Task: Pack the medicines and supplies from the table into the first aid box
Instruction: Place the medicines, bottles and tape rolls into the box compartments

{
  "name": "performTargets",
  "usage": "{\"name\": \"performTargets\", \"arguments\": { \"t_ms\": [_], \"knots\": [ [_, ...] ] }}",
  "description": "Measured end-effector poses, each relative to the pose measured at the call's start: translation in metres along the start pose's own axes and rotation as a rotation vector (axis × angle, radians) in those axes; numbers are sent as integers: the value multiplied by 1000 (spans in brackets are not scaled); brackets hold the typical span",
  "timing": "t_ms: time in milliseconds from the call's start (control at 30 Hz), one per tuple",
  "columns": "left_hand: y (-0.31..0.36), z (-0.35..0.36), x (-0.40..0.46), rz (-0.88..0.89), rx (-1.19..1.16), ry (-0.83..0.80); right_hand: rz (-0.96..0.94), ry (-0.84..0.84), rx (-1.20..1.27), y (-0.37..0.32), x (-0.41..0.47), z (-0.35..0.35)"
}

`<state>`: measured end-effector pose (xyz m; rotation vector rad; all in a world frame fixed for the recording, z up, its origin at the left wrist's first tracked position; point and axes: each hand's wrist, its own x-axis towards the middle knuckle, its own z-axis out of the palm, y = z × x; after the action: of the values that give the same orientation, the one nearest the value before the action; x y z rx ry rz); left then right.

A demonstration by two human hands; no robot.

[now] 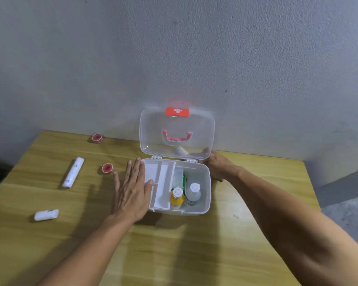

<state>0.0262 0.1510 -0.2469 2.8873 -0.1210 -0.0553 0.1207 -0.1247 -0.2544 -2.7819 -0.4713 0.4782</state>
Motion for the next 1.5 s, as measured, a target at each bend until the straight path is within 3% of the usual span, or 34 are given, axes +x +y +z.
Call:
{"name": "performTargets", "arguments": {
  "t_ms": [200, 567, 833, 1000, 1100, 1233, 1500],
  "knots": [
    [-1, -1, -2, -15, 6, -14, -14, -46, -33, 1, -2, 4],
    [0, 1, -2, -27, -53, -28, 280, 293, 255, 15, -6, -10],
    [-1, 3, -2, -35, -70, -28, 333, 185, 157, -19, 12, -6],
    [-2, 4, -1, -35, -80, -30, 227, 34, -33, -8, 11, -2],
    [-2, 4, -1, -37, -79, -32, 264, 24, -11, -3, 1, -6],
    [0, 3, -2, -38, -92, -24, 326, 196, 140, 2, -28, -20],
    [2, 1, -3, -46, -94, -52, 229, 688, 355, -40, -102, -52]
  ]
}}
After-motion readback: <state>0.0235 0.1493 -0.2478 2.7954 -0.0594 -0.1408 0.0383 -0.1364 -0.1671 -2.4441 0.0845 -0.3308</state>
